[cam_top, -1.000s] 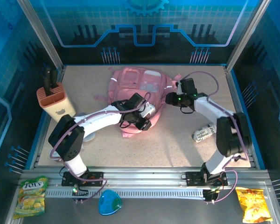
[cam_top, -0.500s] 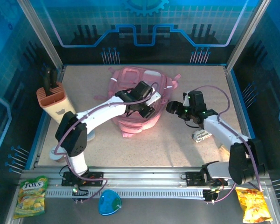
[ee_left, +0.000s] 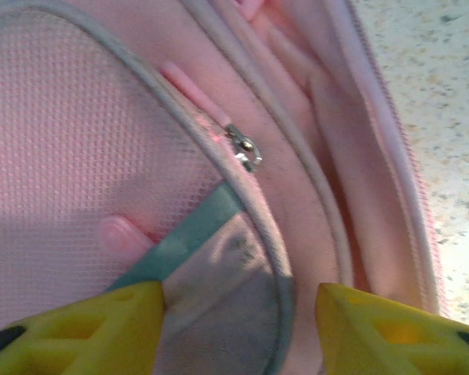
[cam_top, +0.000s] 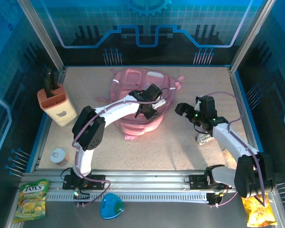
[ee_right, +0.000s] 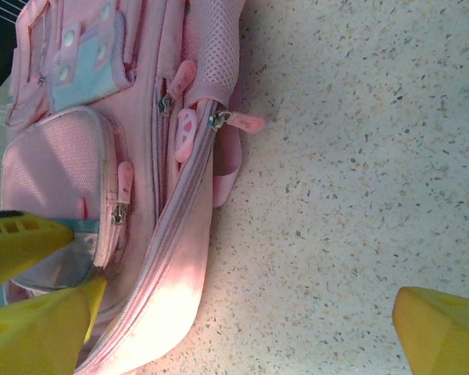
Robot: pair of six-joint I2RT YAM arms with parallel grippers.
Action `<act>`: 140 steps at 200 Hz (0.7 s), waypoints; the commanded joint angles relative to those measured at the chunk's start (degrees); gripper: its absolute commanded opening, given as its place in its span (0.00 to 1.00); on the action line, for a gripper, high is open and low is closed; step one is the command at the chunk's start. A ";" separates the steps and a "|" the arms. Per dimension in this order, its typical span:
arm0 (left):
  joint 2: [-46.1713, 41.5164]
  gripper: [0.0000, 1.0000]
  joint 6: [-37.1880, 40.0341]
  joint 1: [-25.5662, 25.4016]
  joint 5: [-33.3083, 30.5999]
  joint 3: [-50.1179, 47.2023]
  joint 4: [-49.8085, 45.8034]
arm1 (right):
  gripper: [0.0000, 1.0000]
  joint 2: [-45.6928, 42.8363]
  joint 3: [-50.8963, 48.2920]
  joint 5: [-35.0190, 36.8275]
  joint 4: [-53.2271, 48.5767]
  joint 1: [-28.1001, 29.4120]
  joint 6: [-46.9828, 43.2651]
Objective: Pack the student bag
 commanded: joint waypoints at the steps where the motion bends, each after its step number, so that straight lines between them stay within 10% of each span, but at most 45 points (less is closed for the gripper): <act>1: 2.39 0.52 -0.87 -0.35 -4.54 2.93 -2.24 | 1.00 -0.97 -0.63 -0.53 0.40 -0.81 0.25; 94: 5.56 0.58 -0.96 -0.41 -8.42 5.39 -6.61 | 1.00 1.87 -0.53 -3.33 3.38 -1.00 1.94; 140: 5.18 0.38 -3.16 -0.56 -10.79 7.36 -8.17 | 1.00 2.15 -0.87 -3.74 4.41 -0.88 2.41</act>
